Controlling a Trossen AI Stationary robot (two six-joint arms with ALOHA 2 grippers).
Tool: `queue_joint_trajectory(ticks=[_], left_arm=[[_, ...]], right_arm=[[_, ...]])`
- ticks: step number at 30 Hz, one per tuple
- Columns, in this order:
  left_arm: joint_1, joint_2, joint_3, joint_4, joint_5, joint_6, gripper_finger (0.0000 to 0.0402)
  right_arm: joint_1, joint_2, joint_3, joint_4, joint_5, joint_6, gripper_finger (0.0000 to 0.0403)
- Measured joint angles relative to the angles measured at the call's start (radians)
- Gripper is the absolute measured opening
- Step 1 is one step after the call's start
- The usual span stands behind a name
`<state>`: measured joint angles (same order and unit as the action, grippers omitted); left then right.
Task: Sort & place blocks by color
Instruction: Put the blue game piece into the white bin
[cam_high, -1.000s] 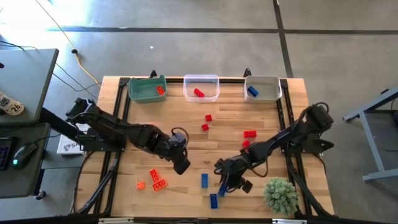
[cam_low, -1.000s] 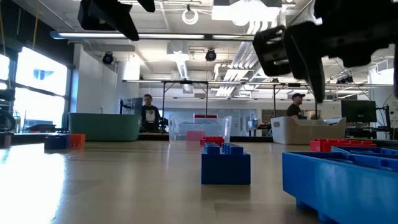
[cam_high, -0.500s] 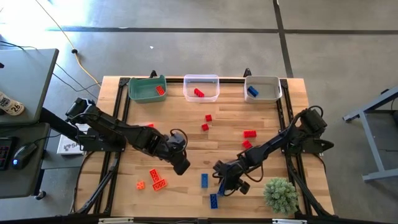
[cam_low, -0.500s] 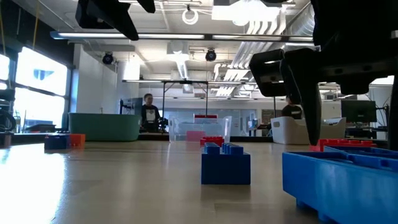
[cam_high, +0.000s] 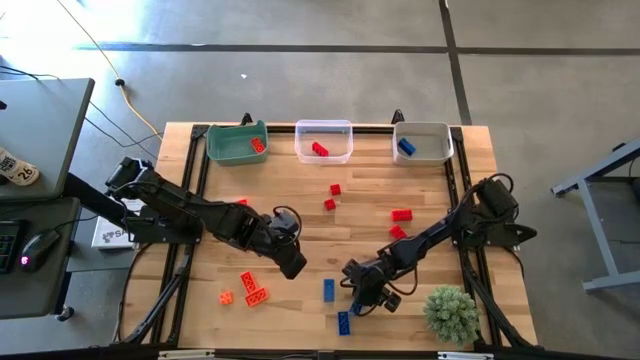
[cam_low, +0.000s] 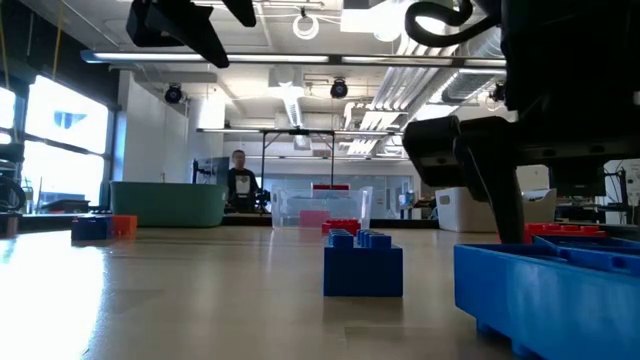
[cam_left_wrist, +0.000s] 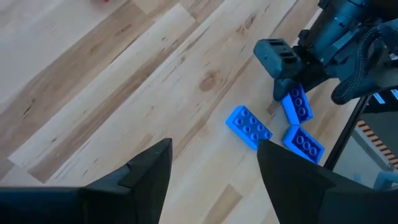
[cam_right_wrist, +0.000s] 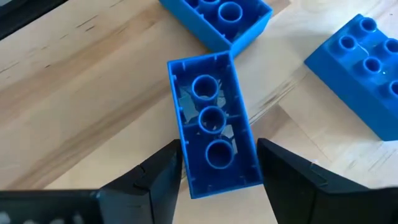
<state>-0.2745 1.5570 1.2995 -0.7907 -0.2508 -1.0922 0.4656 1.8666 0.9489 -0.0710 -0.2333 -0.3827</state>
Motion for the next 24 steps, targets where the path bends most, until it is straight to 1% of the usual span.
queue_joint_trajectory(ticks=[3, 7, 8, 14, 17, 24], left_arm=[[0.005, 0.000, 0.000, -0.003, 0.000, 0.020, 0.0225], [0.021, 0.000, 0.000, -0.009, 0.000, 0.045, 0.0225], [0.027, 0.000, 0.000, -0.013, 0.000, 0.057, 0.0225], [0.075, 0.000, 0.000, -0.052, 0.000, 0.133, 0.0225], [0.108, 0.000, 0.000, -0.085, -0.014, 0.168, 0.0225], [0.202, 0.000, 0.000, -0.190, -0.074, 0.311, 0.0225]], right_arm=[[0.000, -0.002, 0.000, 0.005, 0.008, 0.007, 0.0177], [0.001, -0.002, 0.000, 0.012, 0.016, 0.032, 0.0124], [0.000, -0.002, 0.000, 0.013, 0.016, 0.051, 0.0116], [0.000, -0.006, 0.000, 0.014, 0.037, 0.175, 0.0116], [0.000, -0.022, -0.002, -0.010, 0.108, 0.200, 0.0116], [-0.035, -0.109, -0.003, -0.126, 0.351, 0.225, 0.0116]])
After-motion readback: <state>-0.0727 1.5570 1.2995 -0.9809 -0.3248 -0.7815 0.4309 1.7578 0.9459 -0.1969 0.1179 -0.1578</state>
